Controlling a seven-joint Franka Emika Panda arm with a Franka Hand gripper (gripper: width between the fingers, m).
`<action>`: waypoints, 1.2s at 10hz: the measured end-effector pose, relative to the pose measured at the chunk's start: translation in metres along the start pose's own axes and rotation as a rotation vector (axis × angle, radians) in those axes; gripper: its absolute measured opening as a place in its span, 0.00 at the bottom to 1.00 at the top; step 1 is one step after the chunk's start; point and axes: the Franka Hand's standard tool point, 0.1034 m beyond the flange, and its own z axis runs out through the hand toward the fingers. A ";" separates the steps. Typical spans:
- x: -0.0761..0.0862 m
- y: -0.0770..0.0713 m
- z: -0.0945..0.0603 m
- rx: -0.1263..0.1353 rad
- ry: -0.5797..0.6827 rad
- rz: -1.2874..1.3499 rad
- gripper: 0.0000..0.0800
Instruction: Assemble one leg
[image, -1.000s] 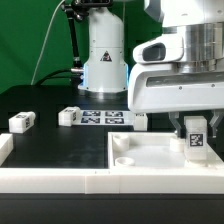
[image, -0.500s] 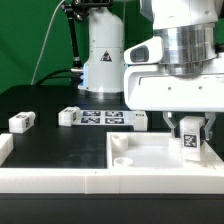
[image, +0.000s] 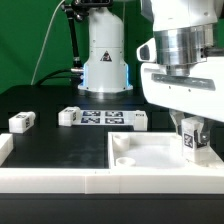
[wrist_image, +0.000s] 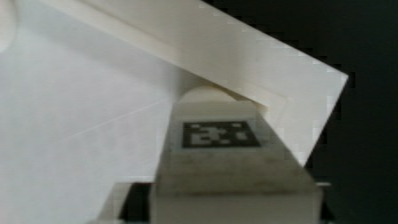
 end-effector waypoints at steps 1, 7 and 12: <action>0.000 0.000 0.000 0.000 0.000 0.072 0.36; -0.002 0.000 -0.001 -0.006 -0.004 0.200 0.56; -0.006 0.000 0.000 -0.013 -0.010 -0.259 0.81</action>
Offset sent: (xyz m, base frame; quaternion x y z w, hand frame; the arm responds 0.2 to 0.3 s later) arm 0.0000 0.0010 0.0001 -0.0129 0.0007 0.2278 0.9736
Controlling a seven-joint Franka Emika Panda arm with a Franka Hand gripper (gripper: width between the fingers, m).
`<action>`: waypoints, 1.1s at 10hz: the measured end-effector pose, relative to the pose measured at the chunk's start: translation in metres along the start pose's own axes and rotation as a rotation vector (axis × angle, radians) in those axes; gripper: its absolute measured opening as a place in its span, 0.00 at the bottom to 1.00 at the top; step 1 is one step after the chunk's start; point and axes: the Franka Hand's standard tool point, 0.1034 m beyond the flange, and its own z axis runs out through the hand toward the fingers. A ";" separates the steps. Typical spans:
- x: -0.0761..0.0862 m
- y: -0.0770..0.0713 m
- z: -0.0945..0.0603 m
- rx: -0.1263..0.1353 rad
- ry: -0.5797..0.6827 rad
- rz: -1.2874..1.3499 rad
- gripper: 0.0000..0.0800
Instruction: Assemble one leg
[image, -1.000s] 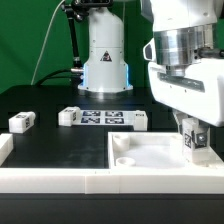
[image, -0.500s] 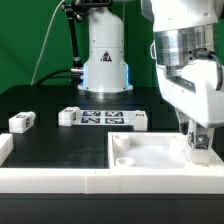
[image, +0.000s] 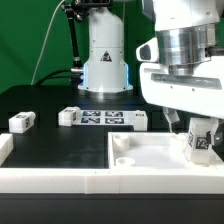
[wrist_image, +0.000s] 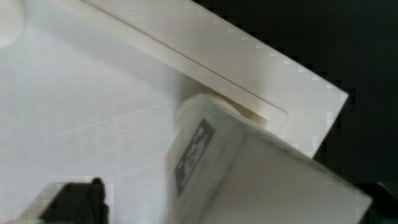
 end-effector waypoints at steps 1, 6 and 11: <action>-0.002 0.000 0.000 -0.017 -0.005 -0.123 0.81; -0.001 0.000 -0.003 -0.120 -0.034 -0.712 0.81; 0.004 0.001 -0.003 -0.145 -0.022 -0.974 0.80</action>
Offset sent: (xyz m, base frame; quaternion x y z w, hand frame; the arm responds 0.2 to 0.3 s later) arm 0.0076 0.0007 0.0016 -0.0485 -0.0243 -0.2428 0.9686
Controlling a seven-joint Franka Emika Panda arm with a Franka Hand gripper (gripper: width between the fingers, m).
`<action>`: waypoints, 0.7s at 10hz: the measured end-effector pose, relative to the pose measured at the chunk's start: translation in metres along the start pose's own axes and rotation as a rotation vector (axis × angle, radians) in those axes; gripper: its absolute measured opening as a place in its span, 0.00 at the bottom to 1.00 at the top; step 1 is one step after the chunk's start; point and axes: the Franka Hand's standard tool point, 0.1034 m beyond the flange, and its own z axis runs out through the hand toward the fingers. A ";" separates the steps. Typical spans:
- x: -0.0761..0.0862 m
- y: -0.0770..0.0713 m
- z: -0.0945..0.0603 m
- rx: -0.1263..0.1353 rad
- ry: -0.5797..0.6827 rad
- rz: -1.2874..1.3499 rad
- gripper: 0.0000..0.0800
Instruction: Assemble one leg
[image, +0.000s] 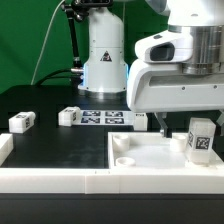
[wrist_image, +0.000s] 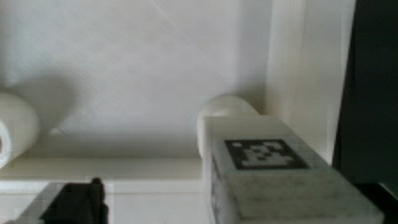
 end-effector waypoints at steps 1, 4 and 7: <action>0.000 0.000 0.000 0.000 0.000 0.000 0.80; 0.000 0.000 0.000 0.000 0.000 0.017 0.37; 0.002 -0.001 0.002 0.029 0.028 0.275 0.37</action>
Offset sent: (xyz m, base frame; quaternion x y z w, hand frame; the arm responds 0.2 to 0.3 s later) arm 0.0000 0.0000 0.0000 0.0000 0.0000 0.0799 0.9968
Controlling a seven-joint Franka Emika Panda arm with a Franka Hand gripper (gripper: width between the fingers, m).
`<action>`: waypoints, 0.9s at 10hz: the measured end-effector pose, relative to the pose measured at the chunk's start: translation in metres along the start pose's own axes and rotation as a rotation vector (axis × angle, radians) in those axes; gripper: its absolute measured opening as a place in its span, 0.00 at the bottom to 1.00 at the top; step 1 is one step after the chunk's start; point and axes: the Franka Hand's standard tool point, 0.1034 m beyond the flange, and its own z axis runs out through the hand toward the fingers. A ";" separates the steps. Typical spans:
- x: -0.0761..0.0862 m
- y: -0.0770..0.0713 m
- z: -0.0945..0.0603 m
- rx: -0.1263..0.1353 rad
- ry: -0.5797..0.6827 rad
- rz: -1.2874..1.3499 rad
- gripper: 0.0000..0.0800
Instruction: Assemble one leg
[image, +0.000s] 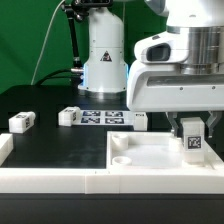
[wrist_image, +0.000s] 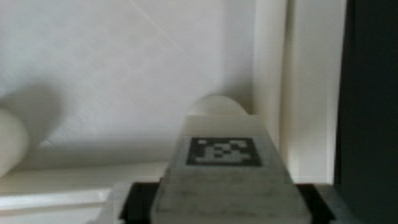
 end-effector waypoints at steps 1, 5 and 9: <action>-0.001 -0.002 0.001 0.008 0.011 0.138 0.37; -0.002 -0.006 0.002 0.038 0.004 0.610 0.37; 0.000 -0.004 0.002 0.062 -0.026 1.093 0.37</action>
Offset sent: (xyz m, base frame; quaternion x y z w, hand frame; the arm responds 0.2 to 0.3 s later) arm -0.0041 -0.0018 -0.0032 0.0062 -0.0038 0.2343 0.9721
